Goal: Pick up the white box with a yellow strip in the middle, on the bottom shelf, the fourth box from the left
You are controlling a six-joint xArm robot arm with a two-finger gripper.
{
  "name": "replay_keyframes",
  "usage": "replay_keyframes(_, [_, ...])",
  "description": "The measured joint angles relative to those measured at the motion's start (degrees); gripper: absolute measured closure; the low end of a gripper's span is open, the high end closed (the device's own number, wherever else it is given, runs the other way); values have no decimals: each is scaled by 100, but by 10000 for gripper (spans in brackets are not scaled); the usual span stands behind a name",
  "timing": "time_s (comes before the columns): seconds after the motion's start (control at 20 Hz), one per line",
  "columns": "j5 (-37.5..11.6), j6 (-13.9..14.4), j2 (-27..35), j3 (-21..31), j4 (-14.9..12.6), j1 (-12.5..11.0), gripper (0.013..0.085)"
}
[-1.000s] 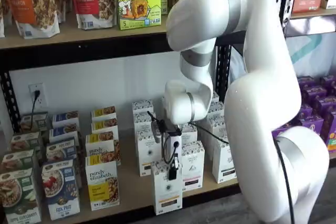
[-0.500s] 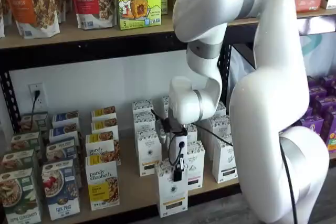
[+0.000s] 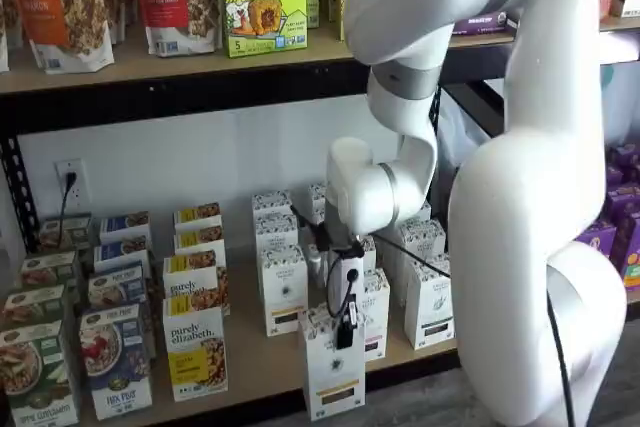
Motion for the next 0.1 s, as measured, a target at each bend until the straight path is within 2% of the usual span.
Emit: replay_keyframes(0.1, [28,11,-198,171,35,44,490])
